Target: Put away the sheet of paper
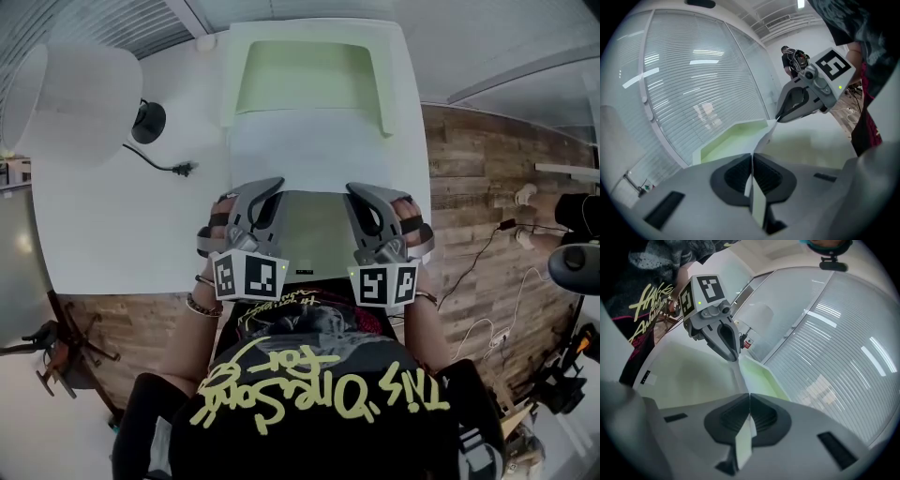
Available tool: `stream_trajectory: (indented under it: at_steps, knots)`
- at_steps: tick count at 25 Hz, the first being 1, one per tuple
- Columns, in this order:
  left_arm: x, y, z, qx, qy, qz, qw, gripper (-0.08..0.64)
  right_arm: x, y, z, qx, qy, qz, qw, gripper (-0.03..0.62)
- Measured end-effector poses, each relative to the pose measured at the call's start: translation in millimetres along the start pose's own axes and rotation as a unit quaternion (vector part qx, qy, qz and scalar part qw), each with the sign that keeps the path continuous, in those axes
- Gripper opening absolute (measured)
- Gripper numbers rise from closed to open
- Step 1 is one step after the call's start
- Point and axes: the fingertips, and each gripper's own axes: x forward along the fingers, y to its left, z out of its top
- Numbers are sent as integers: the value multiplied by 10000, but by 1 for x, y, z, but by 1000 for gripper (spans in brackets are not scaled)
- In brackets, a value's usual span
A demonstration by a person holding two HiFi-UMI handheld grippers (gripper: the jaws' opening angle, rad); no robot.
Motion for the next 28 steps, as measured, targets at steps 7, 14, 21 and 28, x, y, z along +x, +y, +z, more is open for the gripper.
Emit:
stream_trajectory:
  at_steps: [7, 14, 21, 28]
  knots:
    - [7, 4, 1, 15, 57, 15, 10000, 11, 4, -6, -3, -55, -21, 53, 10000, 9]
    - [13, 8, -1, 169, 163, 77, 9997, 11, 10, -9, -5, -72, -46, 98, 9999, 8]
    - [16, 10, -3, 131, 236, 78, 9996, 11, 14, -11, -5, -76, -69, 131, 9999, 8]
    - [24, 14, -6, 175, 363, 40, 9992, 11, 20, -15, -7, -75, -101, 145, 9998, 9]
